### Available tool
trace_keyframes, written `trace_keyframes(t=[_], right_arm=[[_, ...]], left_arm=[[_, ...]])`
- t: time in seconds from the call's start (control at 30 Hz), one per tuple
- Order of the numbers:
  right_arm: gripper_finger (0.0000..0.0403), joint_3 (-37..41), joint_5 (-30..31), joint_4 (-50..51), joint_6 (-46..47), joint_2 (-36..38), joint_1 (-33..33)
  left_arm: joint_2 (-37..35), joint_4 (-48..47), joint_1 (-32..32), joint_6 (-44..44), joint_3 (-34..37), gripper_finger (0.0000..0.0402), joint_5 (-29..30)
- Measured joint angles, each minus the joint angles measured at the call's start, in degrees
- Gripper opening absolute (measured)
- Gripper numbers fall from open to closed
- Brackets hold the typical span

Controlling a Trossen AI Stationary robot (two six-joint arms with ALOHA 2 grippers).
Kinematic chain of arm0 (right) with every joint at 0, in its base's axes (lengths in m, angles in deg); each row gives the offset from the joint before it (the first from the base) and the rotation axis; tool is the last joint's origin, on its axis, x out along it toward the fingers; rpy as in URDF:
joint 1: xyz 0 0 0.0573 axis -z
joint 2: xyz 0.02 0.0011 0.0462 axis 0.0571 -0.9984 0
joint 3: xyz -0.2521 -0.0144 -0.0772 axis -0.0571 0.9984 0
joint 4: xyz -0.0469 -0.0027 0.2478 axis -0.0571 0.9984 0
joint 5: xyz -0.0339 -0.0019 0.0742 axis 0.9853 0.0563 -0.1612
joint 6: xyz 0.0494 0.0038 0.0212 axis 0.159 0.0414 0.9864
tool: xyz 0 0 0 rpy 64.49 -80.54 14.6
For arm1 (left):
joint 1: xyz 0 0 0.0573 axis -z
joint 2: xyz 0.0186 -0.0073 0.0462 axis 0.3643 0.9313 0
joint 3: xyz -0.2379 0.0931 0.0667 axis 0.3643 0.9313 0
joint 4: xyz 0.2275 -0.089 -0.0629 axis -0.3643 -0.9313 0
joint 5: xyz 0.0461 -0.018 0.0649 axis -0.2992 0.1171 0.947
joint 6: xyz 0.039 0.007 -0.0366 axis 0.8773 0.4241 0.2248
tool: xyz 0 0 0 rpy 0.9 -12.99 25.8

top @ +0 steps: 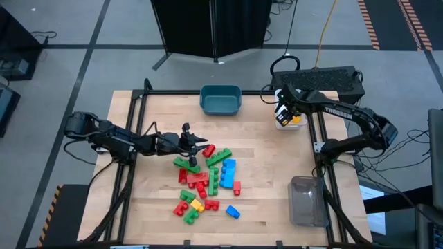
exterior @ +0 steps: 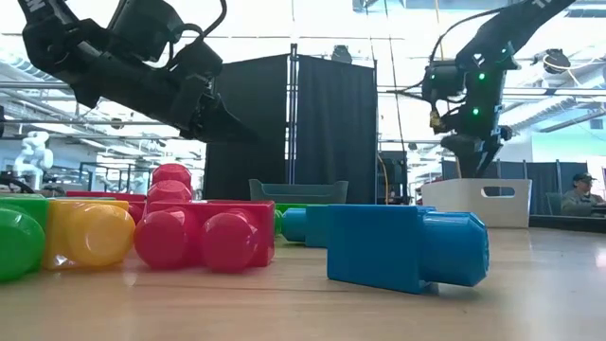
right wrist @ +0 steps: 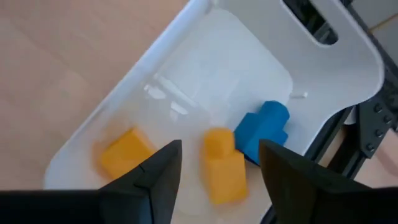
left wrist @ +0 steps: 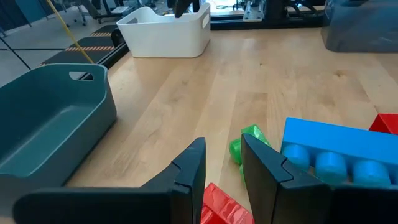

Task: Sort blocks by size
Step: Put the one stud red game piece into the white bin

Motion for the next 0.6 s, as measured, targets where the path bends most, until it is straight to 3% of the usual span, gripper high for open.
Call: trace_keyframes(t=[0.27,0.6], right_arm=[[0.0193,0.0,-7.5,-1.4,-0.3,7.7,-6.5],[0.0192,0.0,-10.4,-6.4,6.5,8.3,-25.3]], left_arm=[[0.0,0.2,0.0,0.0,0.0,0.0086,0.0],[0.0,0.3,0.0,0.3,0.0,0.0086,0.0]])
